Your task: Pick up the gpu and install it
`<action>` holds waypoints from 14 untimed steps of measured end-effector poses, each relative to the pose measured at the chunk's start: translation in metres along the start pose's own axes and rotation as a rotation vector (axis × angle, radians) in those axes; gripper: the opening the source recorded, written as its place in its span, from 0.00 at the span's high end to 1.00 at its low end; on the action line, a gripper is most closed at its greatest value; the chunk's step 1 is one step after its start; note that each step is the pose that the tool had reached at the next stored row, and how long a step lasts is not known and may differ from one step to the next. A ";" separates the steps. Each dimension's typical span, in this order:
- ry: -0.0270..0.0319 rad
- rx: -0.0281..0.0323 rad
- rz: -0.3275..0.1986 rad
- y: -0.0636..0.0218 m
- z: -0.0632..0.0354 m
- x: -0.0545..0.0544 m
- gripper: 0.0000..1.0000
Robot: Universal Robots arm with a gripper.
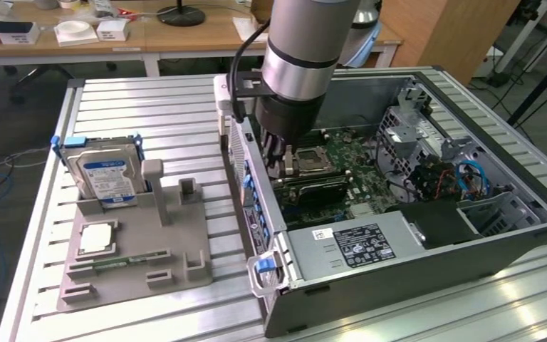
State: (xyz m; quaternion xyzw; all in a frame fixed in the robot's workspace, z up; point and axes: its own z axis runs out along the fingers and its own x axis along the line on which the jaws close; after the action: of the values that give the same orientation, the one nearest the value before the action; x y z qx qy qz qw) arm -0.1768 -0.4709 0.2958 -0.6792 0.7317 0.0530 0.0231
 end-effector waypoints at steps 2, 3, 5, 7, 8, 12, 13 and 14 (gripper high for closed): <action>-0.0025 -0.0001 0.000 0.0000 0.0000 0.000 0.89; -0.0052 -0.0003 0.000 0.0000 0.0001 0.000 0.89; -0.0120 -0.0007 -0.001 0.0000 0.0003 0.000 0.89; -0.0209 -0.0013 -0.001 -0.0001 0.0004 0.000 0.89; -0.0251 -0.0017 -0.001 -0.0002 0.0004 0.000 0.89; -0.0320 -0.0022 0.000 -0.0005 0.0004 0.000 0.89; -0.0320 -0.0034 0.001 -0.0006 0.0003 0.000 0.89; -0.0319 -0.0085 0.001 -0.0008 0.0000 0.000 0.89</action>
State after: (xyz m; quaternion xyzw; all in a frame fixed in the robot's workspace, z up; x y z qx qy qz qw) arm -0.1760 -0.4710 0.2958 -0.6780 0.7313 0.0670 0.0318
